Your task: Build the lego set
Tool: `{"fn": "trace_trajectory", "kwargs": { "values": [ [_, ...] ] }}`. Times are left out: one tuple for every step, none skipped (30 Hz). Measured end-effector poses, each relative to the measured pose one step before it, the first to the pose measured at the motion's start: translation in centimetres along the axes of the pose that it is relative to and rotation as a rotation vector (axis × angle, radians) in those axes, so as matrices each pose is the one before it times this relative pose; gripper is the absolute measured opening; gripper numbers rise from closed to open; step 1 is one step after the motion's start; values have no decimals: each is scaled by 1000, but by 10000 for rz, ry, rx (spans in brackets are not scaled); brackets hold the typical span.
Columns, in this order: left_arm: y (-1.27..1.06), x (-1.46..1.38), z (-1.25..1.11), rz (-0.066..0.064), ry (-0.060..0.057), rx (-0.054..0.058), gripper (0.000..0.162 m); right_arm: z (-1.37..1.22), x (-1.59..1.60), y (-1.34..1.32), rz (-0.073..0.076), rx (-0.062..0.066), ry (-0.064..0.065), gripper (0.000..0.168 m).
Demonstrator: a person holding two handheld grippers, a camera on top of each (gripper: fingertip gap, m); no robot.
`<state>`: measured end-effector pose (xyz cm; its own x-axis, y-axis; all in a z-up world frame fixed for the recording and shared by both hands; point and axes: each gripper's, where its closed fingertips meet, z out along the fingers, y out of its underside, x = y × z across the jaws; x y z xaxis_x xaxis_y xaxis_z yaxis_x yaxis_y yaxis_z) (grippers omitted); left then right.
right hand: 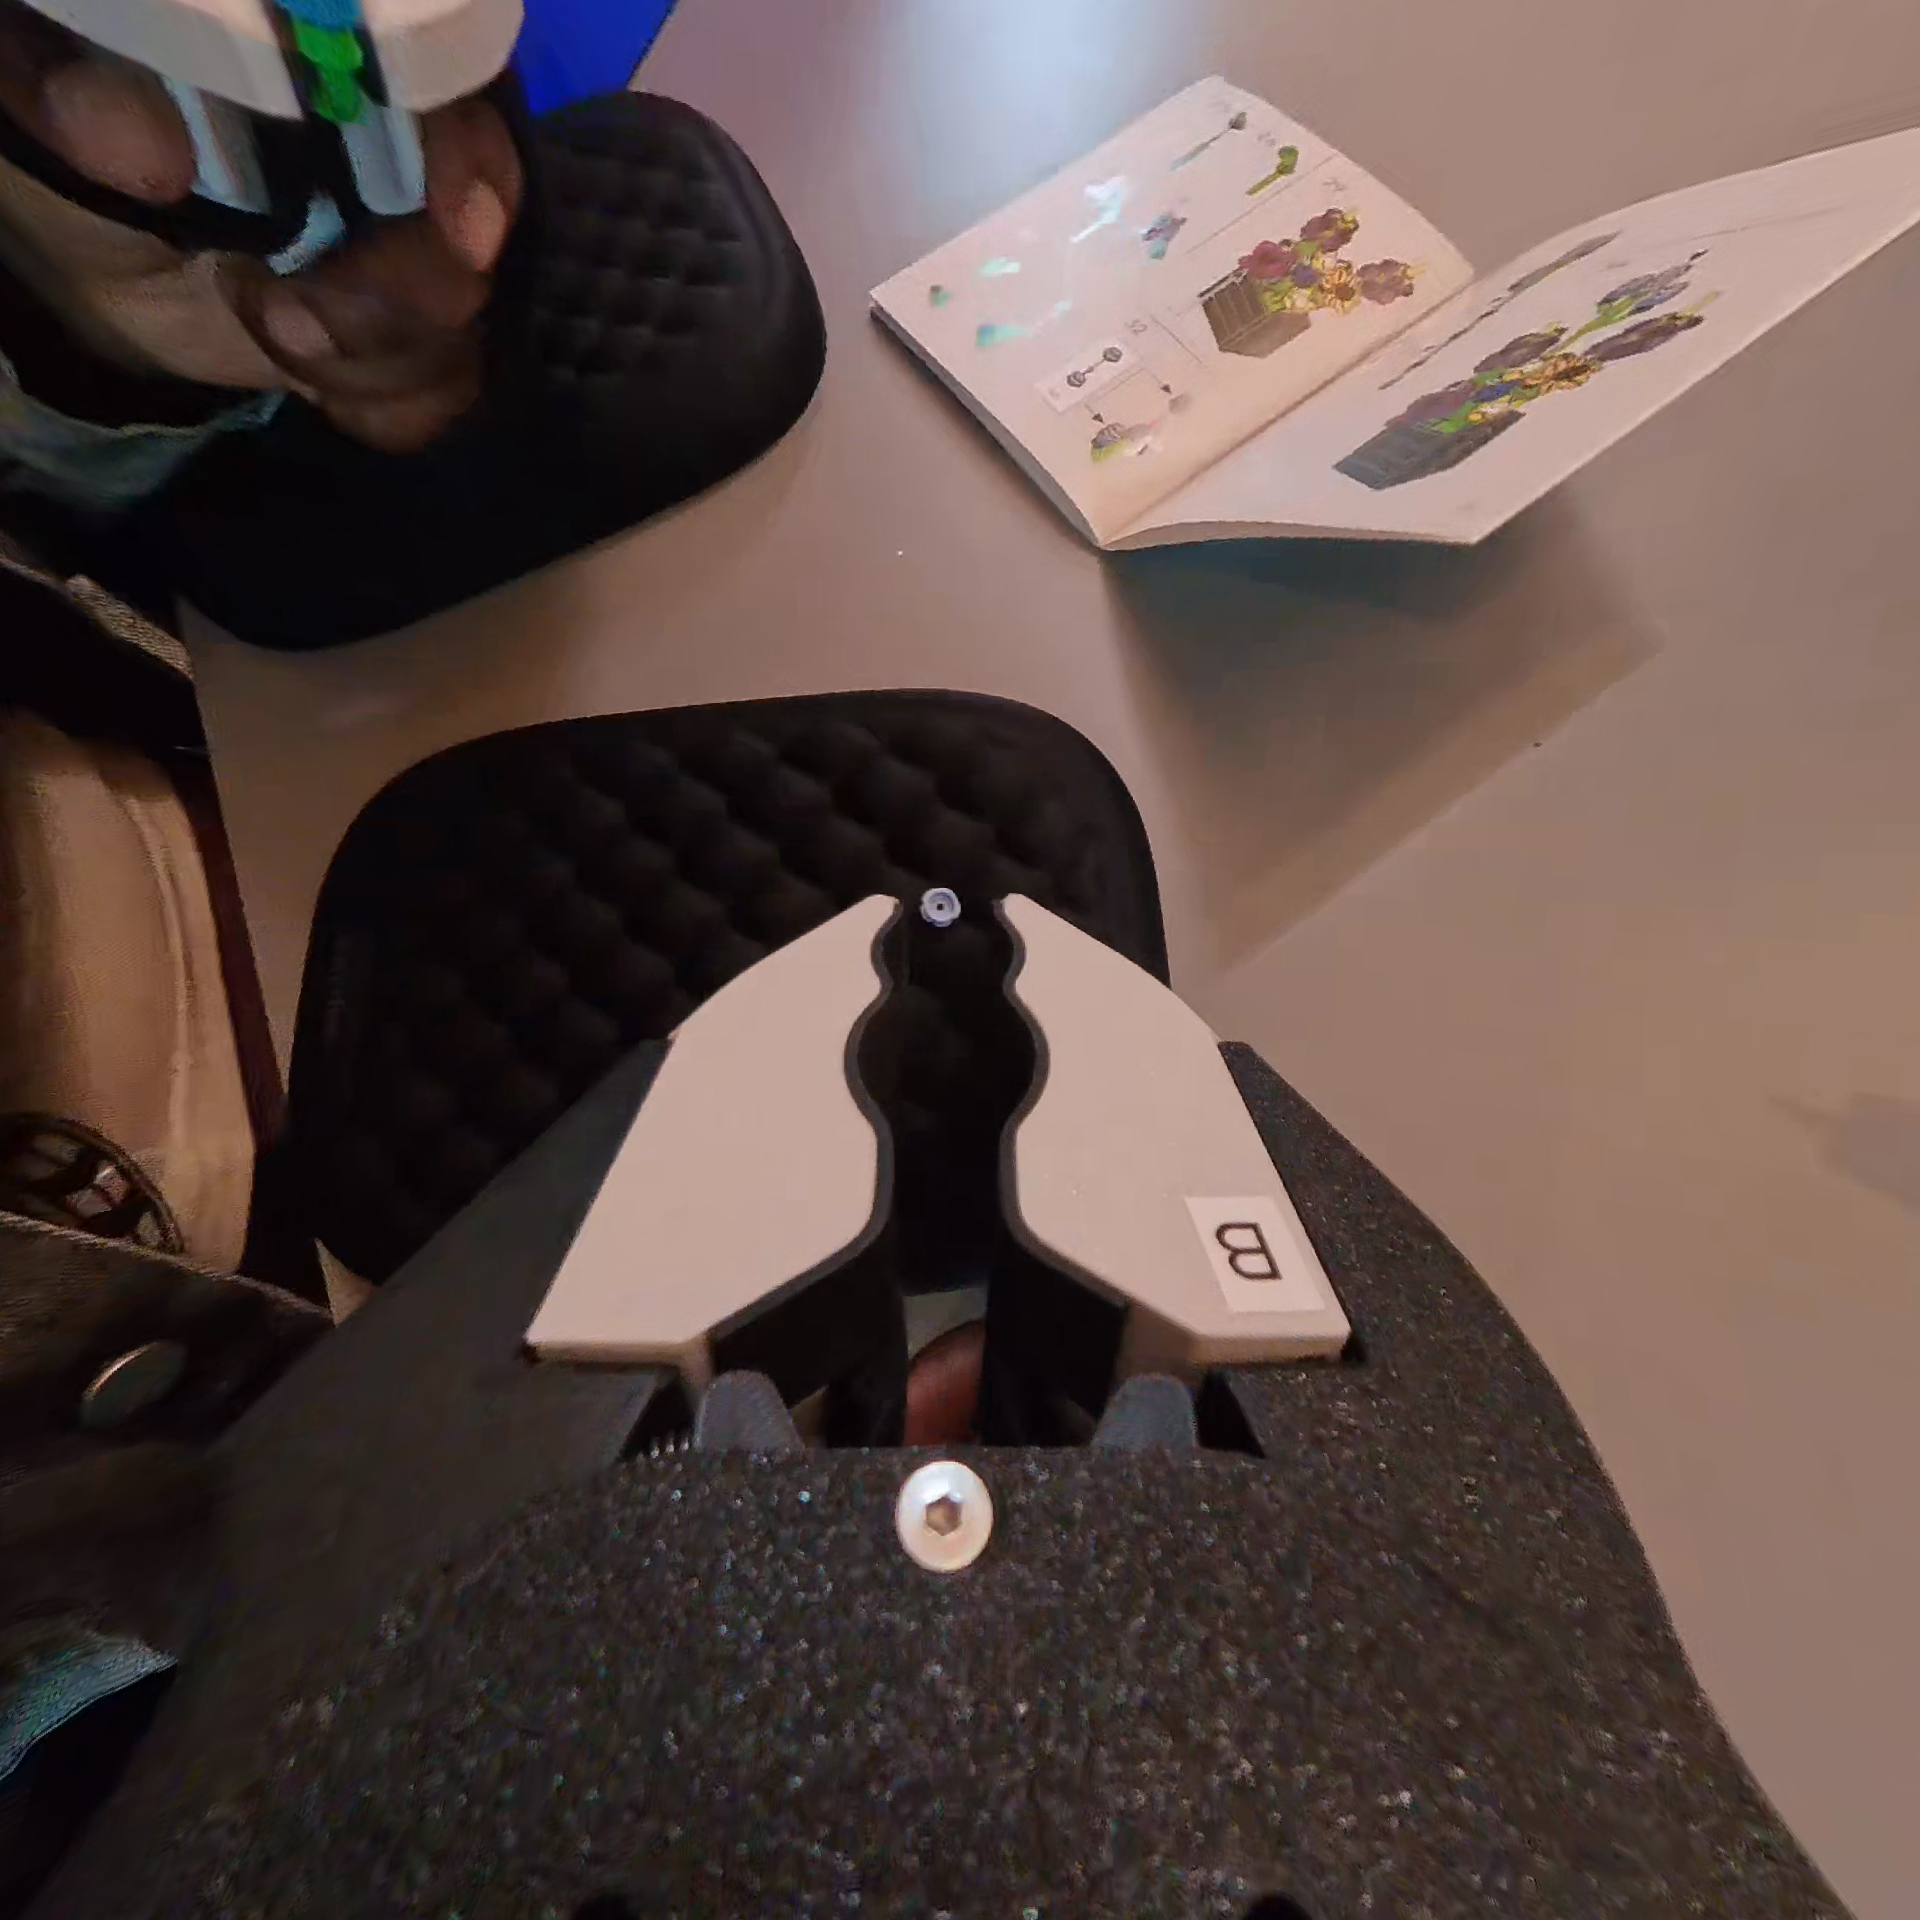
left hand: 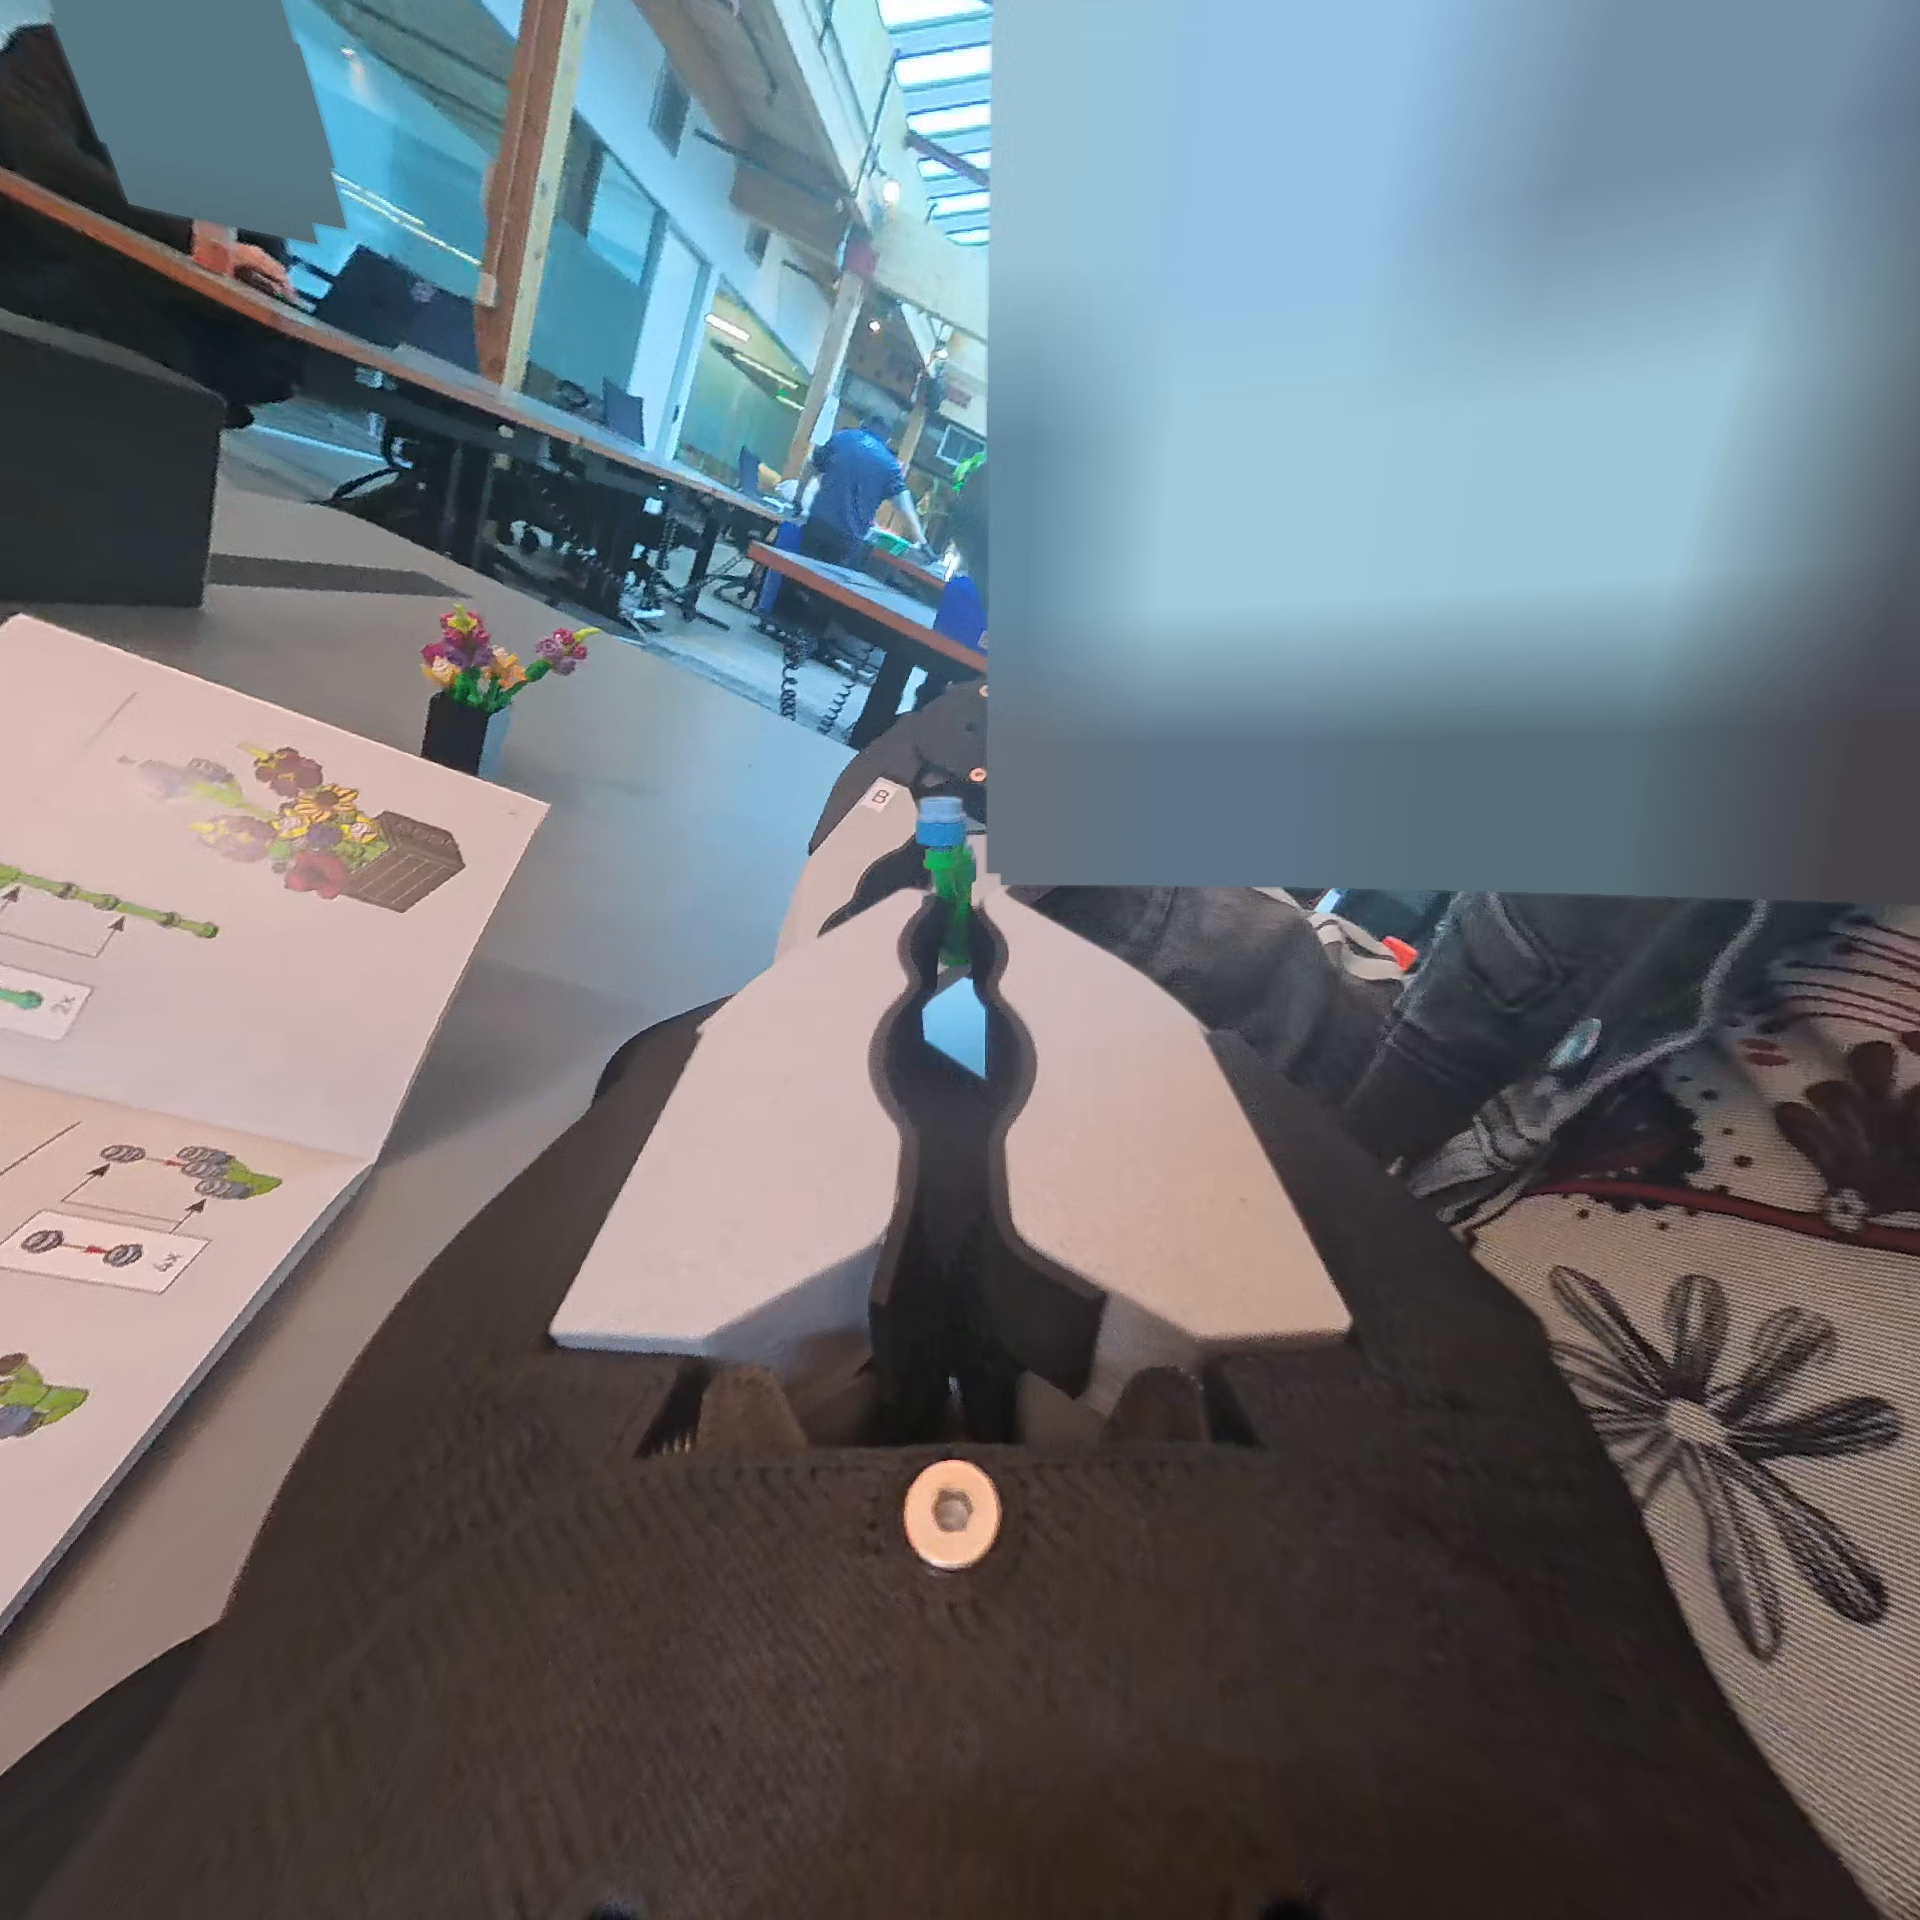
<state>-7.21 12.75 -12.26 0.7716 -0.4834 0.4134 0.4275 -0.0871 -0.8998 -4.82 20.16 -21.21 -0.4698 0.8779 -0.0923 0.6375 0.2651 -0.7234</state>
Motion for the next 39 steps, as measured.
{"fn": "trace_trajectory", "kwargs": {
  "values": [
    [36, -34, 7, 88, -102, -20, 6, 84, 193, 72, 46, -37, 114, 13],
    [14, -4, -7, 91, -80, -6, 6, 104, 109, 44, 47, 23, 53, 12],
    [40, 3, 23, 77, -61, -23, 6, 122, -44, 9, 16, 58, -50, 12],
    [74, 52, 36, 72, -11, -53, 6, 139, -137, 30, -11, 35, -90, 10],
    [97, 50, 71, 53, 7, -70, 6, 147, -124, 93, -28, -29, -79, 9],
    [87, 25, 59, 27, -5, -66, 6, 117, -84, 99, -32, -55, -35, 8],
    [66, -4, 43, 15, -8, -47, 6, 93, -34, 45, -24, -26, -7, 8],
    [43, -9, 33, 10, -15, -31, 6, 59, -42, 19, -21, -2, -17, 8],
    [37, -26, 29, 6, -24, -30, 6, 55, -11, 27, -20, -11, -3, 8],
    [52, -21, 35, 5, -23, -40, 6, 55, 46, 61, -22, -24, 31, 8],
    [77, -30, 51, 13, -31, -54, 6, 45, -1, 36, -30, -11, -5, 6],
    [81, -6, 60, 34, -26, -64, 6, 42, -58, 17, -33, 6, -35, 6],
    [83, 11, 74, 45, -28, -64, 6, 29, -23, 21, -27, -3, -4, 6],
    [91, 1, 56, 38, -26, -62, 6, 5, -25, 25, -23, -15, 8, 6],
    [64, -6, 55, 24, -19, -58, 6, 9, -1, 7, -33, -13, 25, 6],
    [89, -3, 64, 19, -17, -62, 6, 15, -12, 8, -49, -21, 28, 6],
    [83, 5, 56, 16, -10, -67, 6, 19, -10, 9, -58, -33, 17, 6],
    [83, -8, 52, 19, -19, -60, 6, 18, 1, -10, -66, -26, 11, 5],
    [69, -11, 51, 31, -37, -50, 6, 17, 3, -17, -64, -16, 0, 5],
    [54, 12, 38, 43, -22, -44, 6, 7, -10, -35, -49, 4, -18, 6],
    [41, 21, 30, 35, -17, -36, 6, -16, -26, -58, -27, 27, -46, 5],
    [23, 0, 18, 14, -8, -19, 6, -32, -33, -84, 11, 59, -94, 5],
    [-17, -6, -3, -10, 2, 8, 6, -81, -59, -148, 59, 111, -135, 5],
    [-42, -13, -30, -30, 7, 35, 6, -118, -26, -226, 86, 161, -133, 5],
    [-66, -31, -52, -52, 13, 49, 6, -170, 8, -275, 75, 191, -109, 5],
    [-63, -59, -40, -62, 1, 49, 6, -207, -1, -325, 62, 205, -108, 5],
    [-45, -44, -35, -49, -2, 35, 6, -243, -43, -398, 67, 223, -142, 5],
    [-16, -24, -13, -22, -3, 9, 6, -280, -135, -530, 69, 271, -188, 5],
    [44, -6, 28, 4, -8, -30, 6, -329, -240, -739, 53, 349, -241, 5],
    [80, 14, 73, 28, -9, -69, 6, -341, -367, -915, 33, 399, -299, 5],
    [120, 36, 74, 55, -12, -87, 6, -313, -447, -1009, 8, 375, -315, 5],
    [117, 68, 91, 85, -2, -90, 6, -244, -421, -1005, -47, 313, -265, 5],
    [105, 111, 72, 107, 14, -80, 7, -142, -402, -957, -102, 247, -224, 5],
    [83, 88, 60, 101, -7, -65, 7, -28, -503, -879, -108, 161, -257, 5],
    [79, 45, 50, 92, -31, -53, 6, 102, -583, -804, -97, 91, -296, 5],
    [67, 82, 59, 94, 0, -53, 6, 205, -633, -786, -111, 71, -297, 5],
    [62, 108, 35, 105, 6, -44, 6, 274, -653, -786, -131, 58, -297, 5],
    [43, 52, 44, 109, -35, -31, 6, 332, -589, -699, -131, 14, -272, 5],
    [37, 76, 29, 114, -21, -26, 6, 343, -405, -568, -111, -71, -184, 5]
  ]
}}
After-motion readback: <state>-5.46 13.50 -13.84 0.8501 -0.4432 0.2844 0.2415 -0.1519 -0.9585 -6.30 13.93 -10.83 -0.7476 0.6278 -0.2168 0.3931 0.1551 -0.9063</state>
